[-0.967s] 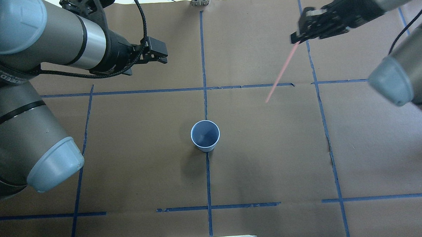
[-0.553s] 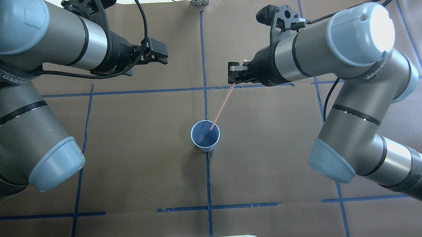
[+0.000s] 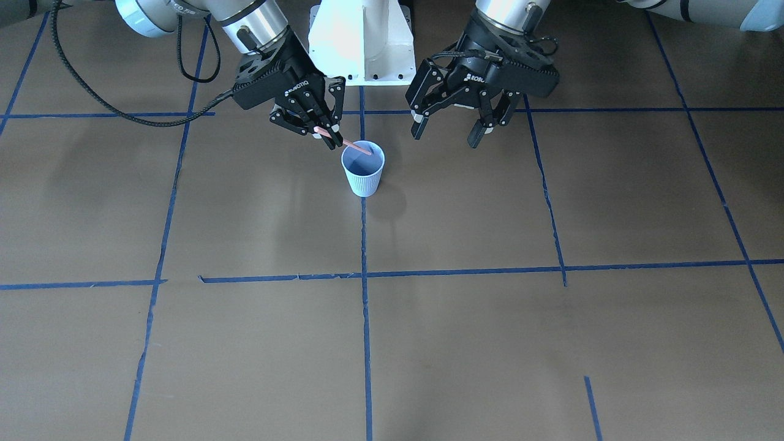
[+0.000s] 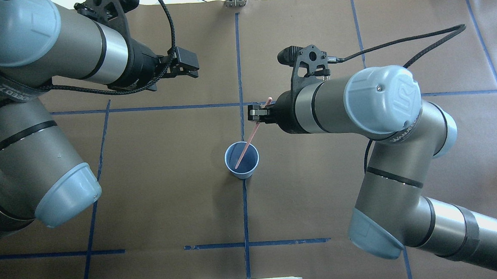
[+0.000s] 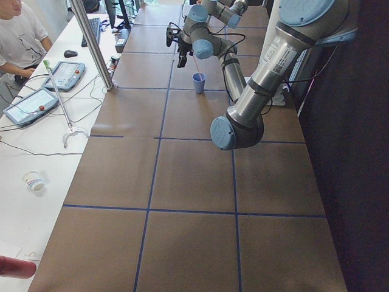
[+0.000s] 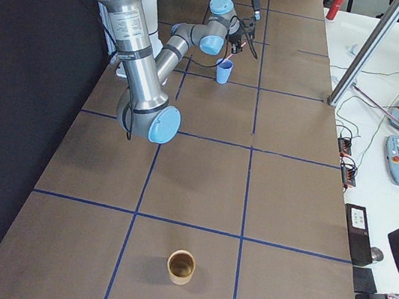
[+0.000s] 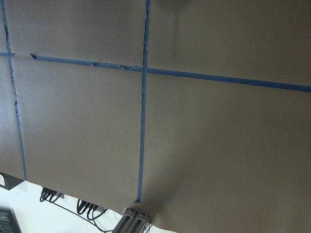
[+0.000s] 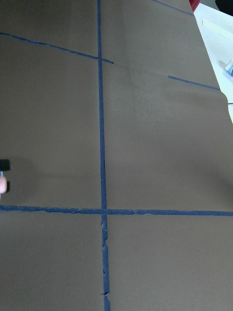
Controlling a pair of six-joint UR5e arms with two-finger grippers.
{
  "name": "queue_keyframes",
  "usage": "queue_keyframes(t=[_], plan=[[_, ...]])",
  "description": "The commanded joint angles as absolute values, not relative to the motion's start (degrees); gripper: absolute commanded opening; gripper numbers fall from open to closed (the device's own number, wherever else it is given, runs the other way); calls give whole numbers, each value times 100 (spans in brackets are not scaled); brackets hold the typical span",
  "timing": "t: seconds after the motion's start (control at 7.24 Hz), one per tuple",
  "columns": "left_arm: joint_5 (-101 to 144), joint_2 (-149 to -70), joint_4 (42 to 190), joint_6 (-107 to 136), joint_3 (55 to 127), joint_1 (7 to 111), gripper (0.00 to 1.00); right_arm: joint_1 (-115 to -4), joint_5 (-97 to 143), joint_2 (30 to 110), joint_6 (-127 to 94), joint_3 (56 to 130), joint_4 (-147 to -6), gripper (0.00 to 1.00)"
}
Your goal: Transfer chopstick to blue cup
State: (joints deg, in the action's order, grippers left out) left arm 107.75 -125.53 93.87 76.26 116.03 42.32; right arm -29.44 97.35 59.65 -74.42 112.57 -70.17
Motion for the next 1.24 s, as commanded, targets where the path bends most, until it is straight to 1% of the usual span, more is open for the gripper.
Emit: queue_keyframes(t=[0.0,0.14,0.28,0.41,0.55,0.69,0.83,0.97,1.11], plan=[[10775,-12551,9378,7629,11602,4228,100,-2489,9317,5933,-7444,11171,-7510,87],[10784,-12385,9395,7542,11636,4228,100,-2505,9334,5854,-7436,11275,-7697,100],[10784,-12314,9369,7193,11645,4262,100,-2548,9360,5897,-7436,11389,-7699,100],[10793,-12174,9360,7111,11654,4358,100,-2827,9447,5958,-7401,11556,-7717,100],[10819,-11921,9343,6580,11724,4542,100,-3187,9892,6385,-7348,11923,-7830,100],[11228,-11283,9317,5835,11925,4909,100,-3704,10566,6973,-7322,12144,-7909,100],[11728,-10633,9334,4870,12014,5400,100,-4292,11191,7474,-7025,12181,-7910,100],[12020,-10017,9334,3634,12015,5875,100,-4907,11676,8167,-6091,12182,-7910,100],[12224,-9602,9290,2368,11945,6454,100,-5540,12116,8879,-4725,12164,-7901,100]])
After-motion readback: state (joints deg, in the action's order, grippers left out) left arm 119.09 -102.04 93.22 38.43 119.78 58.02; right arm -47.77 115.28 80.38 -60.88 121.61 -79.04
